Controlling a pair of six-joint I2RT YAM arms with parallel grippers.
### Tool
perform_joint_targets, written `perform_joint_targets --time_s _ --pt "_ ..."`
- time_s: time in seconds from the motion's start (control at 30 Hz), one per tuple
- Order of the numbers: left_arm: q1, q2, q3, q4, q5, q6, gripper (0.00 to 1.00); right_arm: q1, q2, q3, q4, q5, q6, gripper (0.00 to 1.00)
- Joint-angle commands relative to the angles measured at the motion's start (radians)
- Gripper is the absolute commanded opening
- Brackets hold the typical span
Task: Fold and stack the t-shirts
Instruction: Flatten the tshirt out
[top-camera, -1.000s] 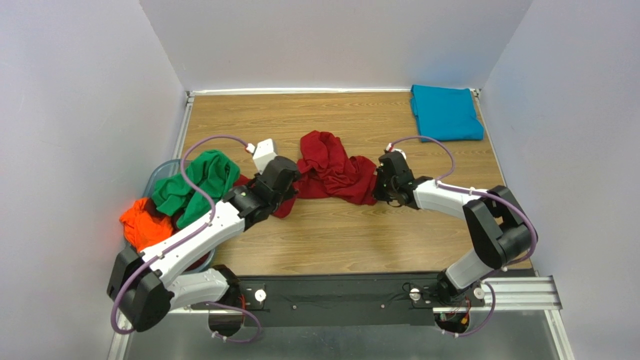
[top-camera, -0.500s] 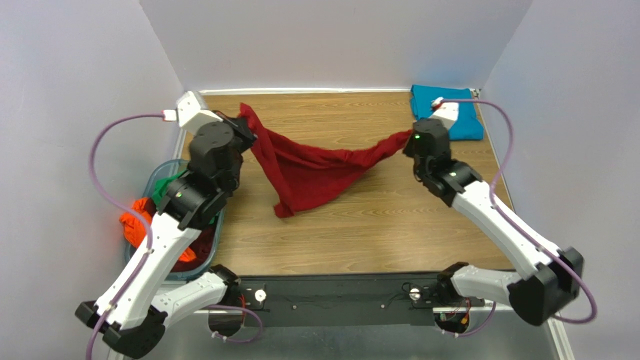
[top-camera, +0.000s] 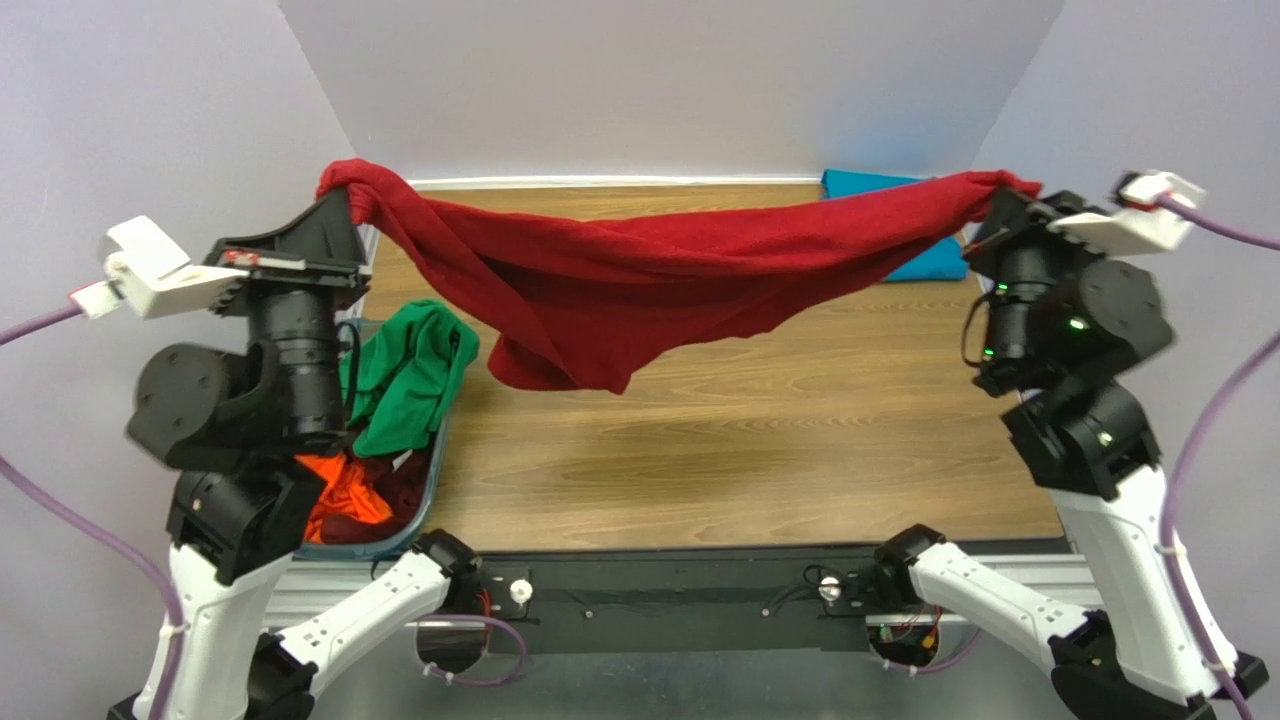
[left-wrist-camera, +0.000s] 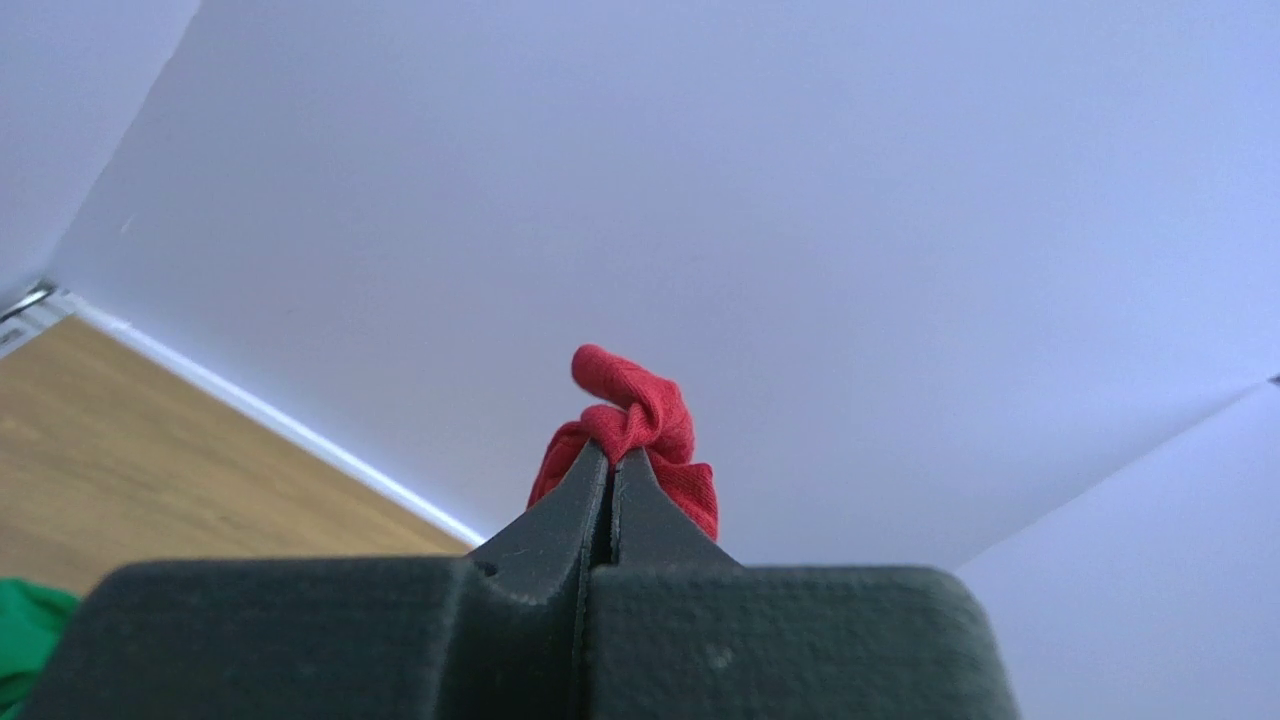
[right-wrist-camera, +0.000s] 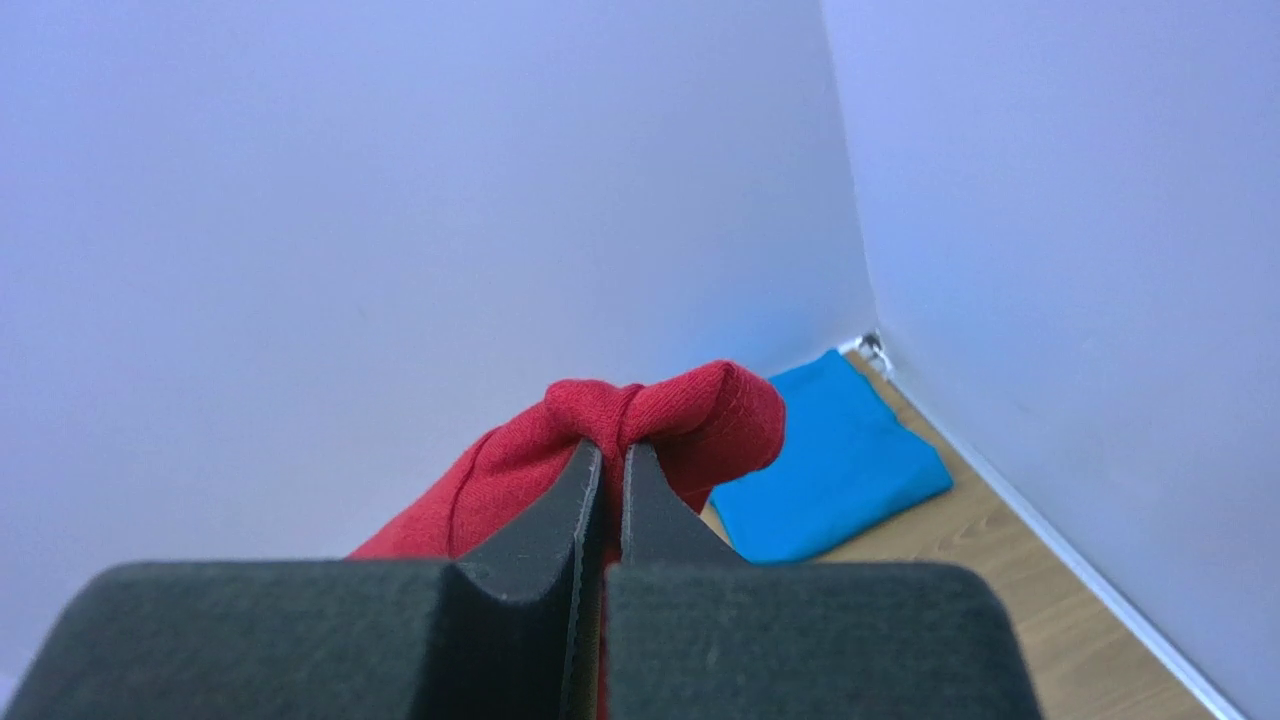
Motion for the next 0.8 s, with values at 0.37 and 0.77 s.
perform_joint_targets --time_s 0.37,0.77 --pt "0.004 0.130 -0.025 0.051 0.116 -0.008 0.00 -0.003 -0.036 0.037 -0.022 0.109 -0.107 0.10" --pt "0.220 0.824 -0.181 0.176 0.439 -0.022 0.27 -0.156 0.435 -0.480 -0.034 -0.257 0.261 0.09"
